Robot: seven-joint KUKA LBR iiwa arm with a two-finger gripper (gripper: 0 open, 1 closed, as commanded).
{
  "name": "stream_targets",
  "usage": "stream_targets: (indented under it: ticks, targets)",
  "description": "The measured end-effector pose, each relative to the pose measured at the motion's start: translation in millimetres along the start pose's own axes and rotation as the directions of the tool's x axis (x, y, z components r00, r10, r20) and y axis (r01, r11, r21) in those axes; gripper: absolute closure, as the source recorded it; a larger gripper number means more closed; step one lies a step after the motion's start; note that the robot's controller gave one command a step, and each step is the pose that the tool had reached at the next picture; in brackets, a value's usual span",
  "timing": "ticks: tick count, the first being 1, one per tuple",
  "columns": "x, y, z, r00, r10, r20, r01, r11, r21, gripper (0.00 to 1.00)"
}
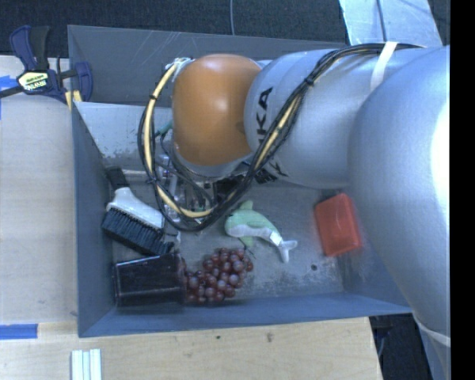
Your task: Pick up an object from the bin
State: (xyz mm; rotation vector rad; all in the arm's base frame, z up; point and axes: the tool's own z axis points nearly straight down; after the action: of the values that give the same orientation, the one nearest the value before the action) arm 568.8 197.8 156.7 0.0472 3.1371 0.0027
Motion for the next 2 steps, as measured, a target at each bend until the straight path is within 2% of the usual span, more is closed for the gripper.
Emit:
stream_targets:
  ticks: [1, 2]
  targets:
    - [25.8, 17.5, 13.6, 0.981, 0.195, -0.005, -0.195, 0.981, 0.003, 0.00]
    - [-13.4, 9.6, 33.2, 0.981, 0.191, 0.005, -0.191, 0.982, -0.003, 0.00]
